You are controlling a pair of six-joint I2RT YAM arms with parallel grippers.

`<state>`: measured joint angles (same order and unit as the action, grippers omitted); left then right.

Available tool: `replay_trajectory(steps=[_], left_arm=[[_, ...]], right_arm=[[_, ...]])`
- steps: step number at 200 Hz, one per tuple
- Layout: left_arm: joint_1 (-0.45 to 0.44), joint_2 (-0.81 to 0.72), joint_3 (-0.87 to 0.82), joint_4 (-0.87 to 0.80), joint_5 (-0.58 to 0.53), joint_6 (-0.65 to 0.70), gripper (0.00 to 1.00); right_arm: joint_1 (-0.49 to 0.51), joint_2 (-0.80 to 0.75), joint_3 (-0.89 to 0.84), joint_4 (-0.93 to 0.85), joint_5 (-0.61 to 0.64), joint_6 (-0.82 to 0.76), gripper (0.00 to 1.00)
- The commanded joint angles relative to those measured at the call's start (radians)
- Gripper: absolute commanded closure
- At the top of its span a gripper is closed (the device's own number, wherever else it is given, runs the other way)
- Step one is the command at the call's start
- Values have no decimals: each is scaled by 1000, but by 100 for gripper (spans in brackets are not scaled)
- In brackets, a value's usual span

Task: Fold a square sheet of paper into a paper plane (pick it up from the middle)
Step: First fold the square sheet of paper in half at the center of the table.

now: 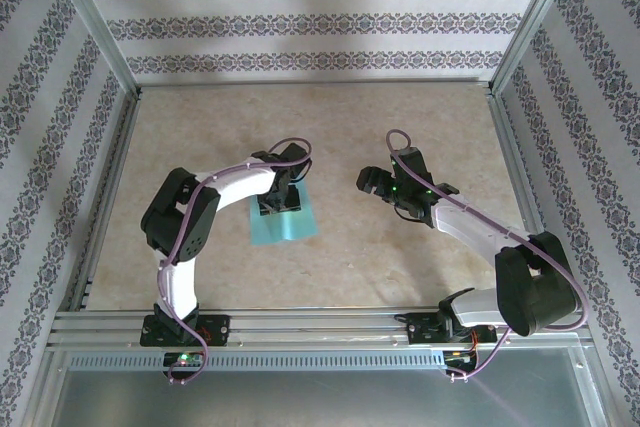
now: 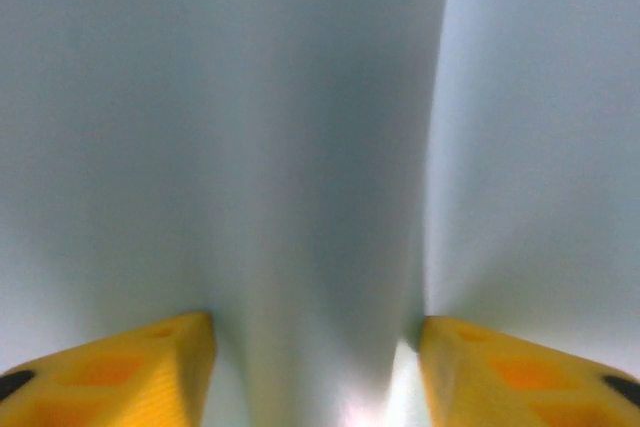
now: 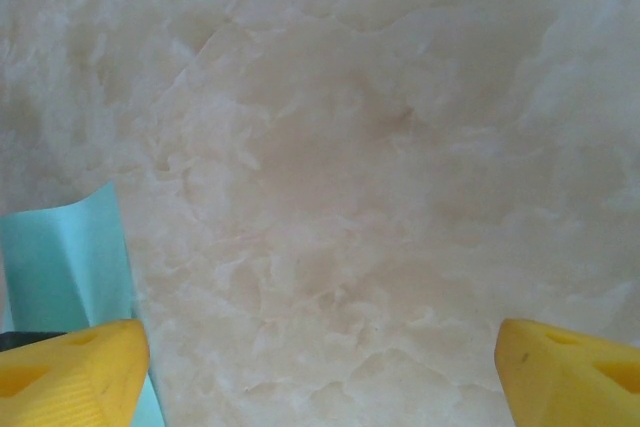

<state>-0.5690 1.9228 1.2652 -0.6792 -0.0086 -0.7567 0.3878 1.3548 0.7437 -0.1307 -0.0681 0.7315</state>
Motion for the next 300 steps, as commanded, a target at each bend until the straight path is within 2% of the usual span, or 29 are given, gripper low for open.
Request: replay_trajectory(steps=[1, 36, 75, 111, 144, 180, 227, 300], left_arm=[[-6, -57, -53, 47, 86, 33, 54], [4, -218, -80, 179, 256, 108, 68], [18, -312, -130, 360, 451, 115, 69], [30, -237, -151, 492, 573, 46, 68], [32, -118, -90, 485, 569, 25, 67], [48, -48, -107, 497, 578, 9, 67], [101, -25, -167, 507, 584, -18, 66], [111, 0, -125, 404, 544, 26, 55]], right_arm=[[-15, -4, 2, -6, -1, 12, 10], [-46, -33, -7, 2, -8, 21, 10], [-84, -82, -35, 11, -22, 37, 10], [-113, -112, -68, 22, -49, 52, 10], [-143, -121, -92, 22, -83, 55, 11], [-180, -156, -131, 23, -91, 54, 11], [-198, -150, -136, 20, -111, 52, 11], [-198, -113, -122, 28, -121, 57, 11]])
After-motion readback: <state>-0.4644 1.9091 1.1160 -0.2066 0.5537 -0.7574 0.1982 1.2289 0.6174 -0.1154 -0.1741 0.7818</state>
